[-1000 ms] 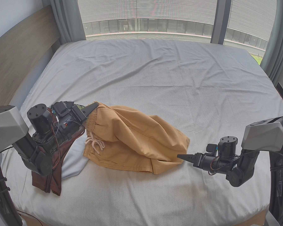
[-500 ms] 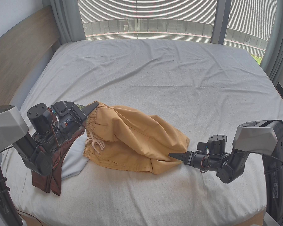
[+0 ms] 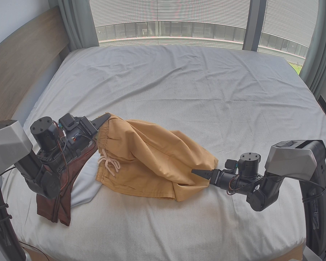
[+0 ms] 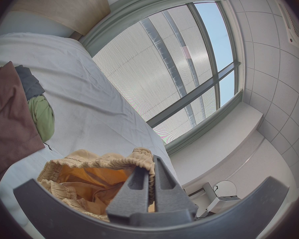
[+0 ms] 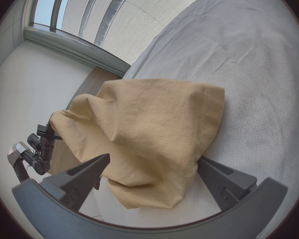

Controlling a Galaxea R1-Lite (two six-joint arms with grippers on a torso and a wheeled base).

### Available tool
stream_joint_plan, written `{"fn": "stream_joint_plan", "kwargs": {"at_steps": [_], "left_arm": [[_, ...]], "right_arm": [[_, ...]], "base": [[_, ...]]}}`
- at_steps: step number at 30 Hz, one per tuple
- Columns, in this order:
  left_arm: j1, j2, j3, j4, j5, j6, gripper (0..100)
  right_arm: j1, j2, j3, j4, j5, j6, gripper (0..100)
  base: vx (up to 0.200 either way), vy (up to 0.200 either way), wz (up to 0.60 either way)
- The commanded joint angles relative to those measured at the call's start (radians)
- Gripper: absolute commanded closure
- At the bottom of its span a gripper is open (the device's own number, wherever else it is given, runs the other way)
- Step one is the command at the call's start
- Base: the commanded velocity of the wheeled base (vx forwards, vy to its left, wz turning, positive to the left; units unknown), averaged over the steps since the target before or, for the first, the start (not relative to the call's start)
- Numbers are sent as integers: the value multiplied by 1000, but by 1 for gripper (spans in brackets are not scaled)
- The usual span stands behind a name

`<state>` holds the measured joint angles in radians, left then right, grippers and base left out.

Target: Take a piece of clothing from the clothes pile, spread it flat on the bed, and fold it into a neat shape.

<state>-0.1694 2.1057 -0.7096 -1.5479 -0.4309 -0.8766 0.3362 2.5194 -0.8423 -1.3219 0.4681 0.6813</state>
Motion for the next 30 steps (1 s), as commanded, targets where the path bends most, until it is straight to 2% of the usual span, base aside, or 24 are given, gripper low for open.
{"fn": "stream_joint_plan", "kwargs": {"at_steps": [1, 15, 19, 30], "left_arm": [[14, 25, -19, -1, 0, 1, 100], [22, 28, -22, -1, 0, -1, 100], [22, 30, -27, -1, 1, -1, 100], [22, 36, -30, -1, 1, -1, 100]], "right_arm": [[-3, -71, 69, -49, 6, 29, 0], [-19, -131, 163, -129, 38, 32, 0], [-26, -129, 230, -218, 47, 32, 0], [-59, -143, 286, -223, 113, 30, 0]], "base": [[0, 0, 0], [0, 0, 0], [0, 0, 0], [0, 0, 0]]}}
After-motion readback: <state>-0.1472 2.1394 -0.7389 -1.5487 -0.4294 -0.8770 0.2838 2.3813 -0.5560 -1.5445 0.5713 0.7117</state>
